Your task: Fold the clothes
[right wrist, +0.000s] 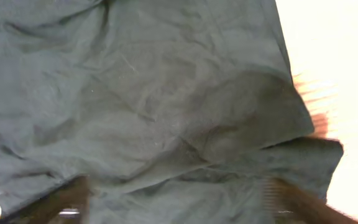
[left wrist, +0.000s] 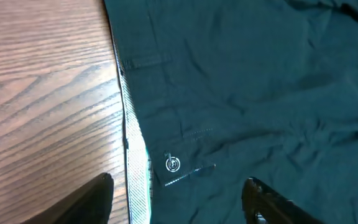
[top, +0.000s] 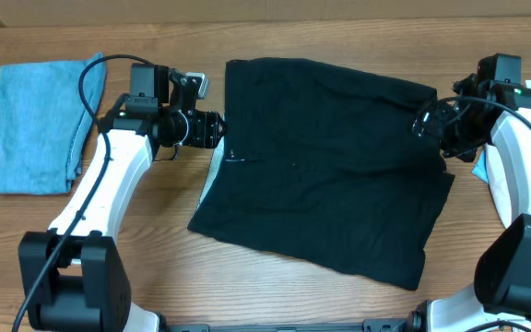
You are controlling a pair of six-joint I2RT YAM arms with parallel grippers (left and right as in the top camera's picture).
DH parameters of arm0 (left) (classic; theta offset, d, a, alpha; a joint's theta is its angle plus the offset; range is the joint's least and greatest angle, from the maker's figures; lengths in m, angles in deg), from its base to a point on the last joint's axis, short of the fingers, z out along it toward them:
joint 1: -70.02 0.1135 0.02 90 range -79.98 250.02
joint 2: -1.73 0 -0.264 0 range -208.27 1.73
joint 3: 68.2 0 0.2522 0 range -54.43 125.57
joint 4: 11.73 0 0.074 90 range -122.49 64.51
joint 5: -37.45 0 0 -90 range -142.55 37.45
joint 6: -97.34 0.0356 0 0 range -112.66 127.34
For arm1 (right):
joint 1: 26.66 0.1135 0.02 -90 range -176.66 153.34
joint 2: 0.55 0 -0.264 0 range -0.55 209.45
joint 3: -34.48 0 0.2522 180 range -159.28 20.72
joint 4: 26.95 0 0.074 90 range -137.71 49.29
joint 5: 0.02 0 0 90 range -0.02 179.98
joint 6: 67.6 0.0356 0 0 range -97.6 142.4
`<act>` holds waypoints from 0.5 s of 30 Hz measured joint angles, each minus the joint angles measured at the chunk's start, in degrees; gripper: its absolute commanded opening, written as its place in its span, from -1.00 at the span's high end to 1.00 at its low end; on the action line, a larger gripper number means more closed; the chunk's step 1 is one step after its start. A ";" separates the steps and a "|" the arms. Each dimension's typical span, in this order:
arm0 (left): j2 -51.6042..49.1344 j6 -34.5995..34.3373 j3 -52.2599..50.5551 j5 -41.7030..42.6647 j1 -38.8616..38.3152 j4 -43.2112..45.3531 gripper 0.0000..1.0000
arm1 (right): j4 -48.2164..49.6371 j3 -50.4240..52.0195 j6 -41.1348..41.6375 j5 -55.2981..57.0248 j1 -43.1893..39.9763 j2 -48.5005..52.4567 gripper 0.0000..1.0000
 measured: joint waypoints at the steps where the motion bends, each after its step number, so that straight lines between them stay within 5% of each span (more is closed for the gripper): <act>1: -1.53 -0.07 0.07 -0.02 -0.02 0.07 -0.43 | -0.20 -0.02 -0.15 -0.04 0.00 0.00 -1.00; 4: -7.15 -0.90 0.20 0.22 -0.35 -0.42 -0.07 | -0.61 -0.02 -0.11 -0.07 0.02 0.00 -1.00; 8: -13.73 -1.90 0.24 1.16 -1.51 -3.28 0.09 | -0.63 -0.02 -0.09 0.00 0.00 0.00 -1.00; 15: -14.78 -0.42 0.24 1.29 -1.68 -4.98 0.01 | -0.42 -0.02 -0.11 0.02 0.00 0.00 -1.00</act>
